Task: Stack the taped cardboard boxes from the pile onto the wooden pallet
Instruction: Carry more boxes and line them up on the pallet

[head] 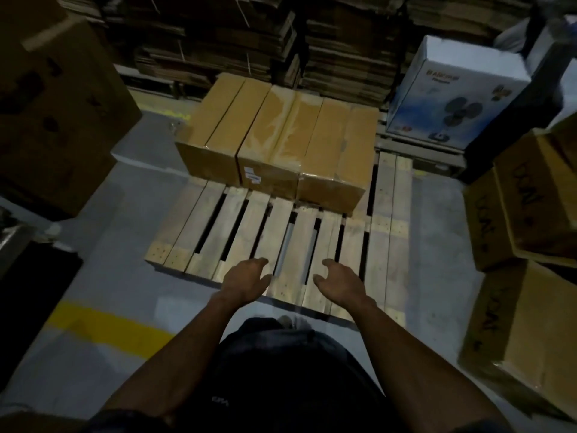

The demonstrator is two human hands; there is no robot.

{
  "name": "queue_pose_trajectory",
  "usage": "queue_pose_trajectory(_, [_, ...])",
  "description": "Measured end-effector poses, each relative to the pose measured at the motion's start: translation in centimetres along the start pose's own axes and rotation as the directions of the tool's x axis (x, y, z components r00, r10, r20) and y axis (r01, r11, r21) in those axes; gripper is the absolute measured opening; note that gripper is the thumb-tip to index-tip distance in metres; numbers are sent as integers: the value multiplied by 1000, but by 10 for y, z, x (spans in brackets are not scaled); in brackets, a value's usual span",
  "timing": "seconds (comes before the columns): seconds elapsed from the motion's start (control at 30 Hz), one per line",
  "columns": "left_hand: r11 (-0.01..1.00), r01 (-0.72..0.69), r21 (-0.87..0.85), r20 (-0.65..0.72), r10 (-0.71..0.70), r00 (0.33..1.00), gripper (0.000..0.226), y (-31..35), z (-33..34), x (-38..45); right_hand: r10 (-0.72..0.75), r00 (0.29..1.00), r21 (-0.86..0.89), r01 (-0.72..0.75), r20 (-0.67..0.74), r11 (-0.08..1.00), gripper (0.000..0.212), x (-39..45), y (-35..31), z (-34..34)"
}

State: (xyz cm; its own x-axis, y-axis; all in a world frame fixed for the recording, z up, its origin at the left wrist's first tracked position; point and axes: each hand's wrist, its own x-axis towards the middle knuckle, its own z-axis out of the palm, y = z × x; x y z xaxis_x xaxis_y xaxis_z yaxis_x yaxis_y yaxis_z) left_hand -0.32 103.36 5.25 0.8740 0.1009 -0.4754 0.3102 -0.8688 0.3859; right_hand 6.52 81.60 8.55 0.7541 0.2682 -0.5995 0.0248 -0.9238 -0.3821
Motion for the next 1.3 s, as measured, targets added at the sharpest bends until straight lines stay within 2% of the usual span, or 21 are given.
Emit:
queue_pose_trajectory(0.13, [997,66,-33,-18,-67,998,53,-14,16,-54,-31,999,-21,32,17,999,61,-36,4,29])
queue_pose_trajectory(0.33, [989,149,-10,50,-148,988,55,-50,43,-133,-72,993,-73,79,90,994,64,-86,2,78])
queue_pose_trajectory(0.5, [978,204,-51,-20,-205,979,55,-88,41,-171,-129,985,-122,143,113,982,64,-99,-33,105])
queue_pose_trajectory(0.67, [968,232,-99,-53,-238,970,55,-144,22,-171,-178,980,-182,191,90,964,65,-86,-96,131])
queue_pose_trajectory(0.83, [965,239,-107,-78,-248,966,52,-233,-22,-155,-179,978,-248,201,106,948,66,-47,-184,163])
queue_pose_trajectory(1.03, [957,282,-72,-68,-287,956,47,-346,-95,-138,-161,984,-200,174,80,964,67,-10,-312,187])
queue_pose_trajectory(1.3, [973,220,-70,-75,-225,971,49,-414,-194,-63,-140,989,-141,146,50,979,65,66,-429,178])
